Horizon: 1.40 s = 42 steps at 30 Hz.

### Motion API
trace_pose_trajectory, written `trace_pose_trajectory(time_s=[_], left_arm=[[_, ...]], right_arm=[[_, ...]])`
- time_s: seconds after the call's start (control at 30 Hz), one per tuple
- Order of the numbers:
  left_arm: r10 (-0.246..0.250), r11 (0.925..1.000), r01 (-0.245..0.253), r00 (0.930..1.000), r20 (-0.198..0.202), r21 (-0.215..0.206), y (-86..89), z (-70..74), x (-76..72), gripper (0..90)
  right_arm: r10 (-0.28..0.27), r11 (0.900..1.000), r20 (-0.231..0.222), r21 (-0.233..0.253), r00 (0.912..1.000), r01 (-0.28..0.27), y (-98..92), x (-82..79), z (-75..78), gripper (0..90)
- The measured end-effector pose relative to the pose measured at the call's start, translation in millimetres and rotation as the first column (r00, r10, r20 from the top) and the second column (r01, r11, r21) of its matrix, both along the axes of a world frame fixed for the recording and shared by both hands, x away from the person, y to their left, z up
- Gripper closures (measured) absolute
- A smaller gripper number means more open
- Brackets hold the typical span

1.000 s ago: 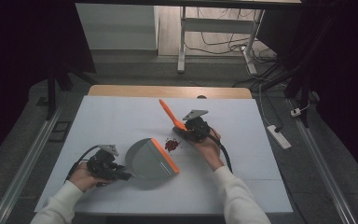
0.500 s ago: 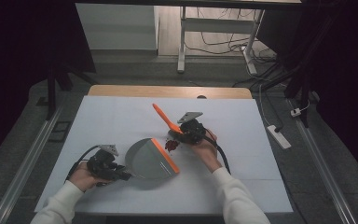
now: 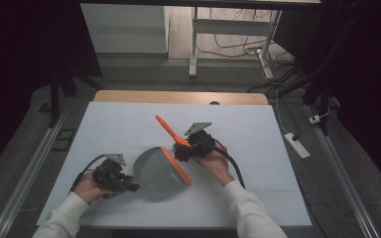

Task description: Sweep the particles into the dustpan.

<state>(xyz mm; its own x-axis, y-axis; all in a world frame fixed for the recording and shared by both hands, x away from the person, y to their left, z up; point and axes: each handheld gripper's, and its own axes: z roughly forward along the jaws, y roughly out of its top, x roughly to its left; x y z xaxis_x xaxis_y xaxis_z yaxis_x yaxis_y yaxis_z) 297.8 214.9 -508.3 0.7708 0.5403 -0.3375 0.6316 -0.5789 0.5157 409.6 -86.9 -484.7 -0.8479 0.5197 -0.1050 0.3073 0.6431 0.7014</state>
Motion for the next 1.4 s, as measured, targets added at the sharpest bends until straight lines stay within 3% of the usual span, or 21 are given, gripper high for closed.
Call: trace_pose_trajectory(time_s=[0.2,0.4,0.6,0.87,0.97,1.13,1.4], left_arm=[[0.000,1.0000,0.000,1.0000,0.002,0.003,-0.6,0.0,-0.3,61.6],[-0.001,1.0000,0.001,1.0000,0.003,0.006,-0.9,-0.2,-0.4,61.6],[-0.001,1.0000,0.001,1.0000,0.004,0.006,-1.3,-0.3,-0.6,61.6],[-0.007,0.9999,0.007,1.0000,0.007,0.011,-1.6,-0.7,-0.5,61.6],[-0.007,0.9999,0.007,1.0000,0.007,0.012,-1.9,-0.5,-0.7,61.5],[-0.007,0.9999,0.007,0.9999,0.008,0.013,-2.2,-0.6,-1.0,61.6],[-0.006,0.9999,0.005,1.0000,0.007,0.012,-2.5,-1.0,-1.1,61.6]], right_arm=[[0.020,1.000,-0.007,0.002,0.9998,-0.020,5.2,-6.9,-0.1,70.5],[0.039,0.999,-0.033,0.035,0.9987,-0.038,8.6,-13.3,0.5,70.5],[0.067,0.997,-0.026,0.039,0.9974,-0.066,16.0,-21.7,3.1,70.5],[0.130,0.989,-0.043,0.074,0.9906,-0.126,25.4,-32.6,8.3,70.5],[0.112,0.988,-0.003,0.103,0.9938,-0.111,22.8,-34.7,15.5,70.5],[0.023,0.992,0.025,0.124,0.9994,-0.026,4.0,-26.8,25.2,70.5],[-0.079,0.989,0.046,0.131,0.9958,0.072,-21.1,-13.6,28.1,70.5]])
